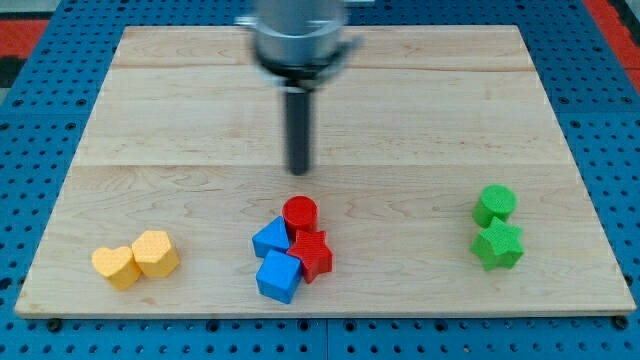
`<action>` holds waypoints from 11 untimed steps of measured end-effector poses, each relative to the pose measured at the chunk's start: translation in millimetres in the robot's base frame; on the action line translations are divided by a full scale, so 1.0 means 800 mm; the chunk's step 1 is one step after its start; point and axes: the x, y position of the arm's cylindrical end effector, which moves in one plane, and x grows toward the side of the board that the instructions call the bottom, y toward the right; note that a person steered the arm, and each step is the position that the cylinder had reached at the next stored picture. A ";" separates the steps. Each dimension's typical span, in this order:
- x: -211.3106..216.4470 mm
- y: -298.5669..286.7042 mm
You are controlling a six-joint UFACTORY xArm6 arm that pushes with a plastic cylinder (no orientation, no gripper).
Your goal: Push the yellow heart into the left of the blue cube
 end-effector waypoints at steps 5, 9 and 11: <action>0.064 -0.283; 0.173 -0.219; 0.176 -0.105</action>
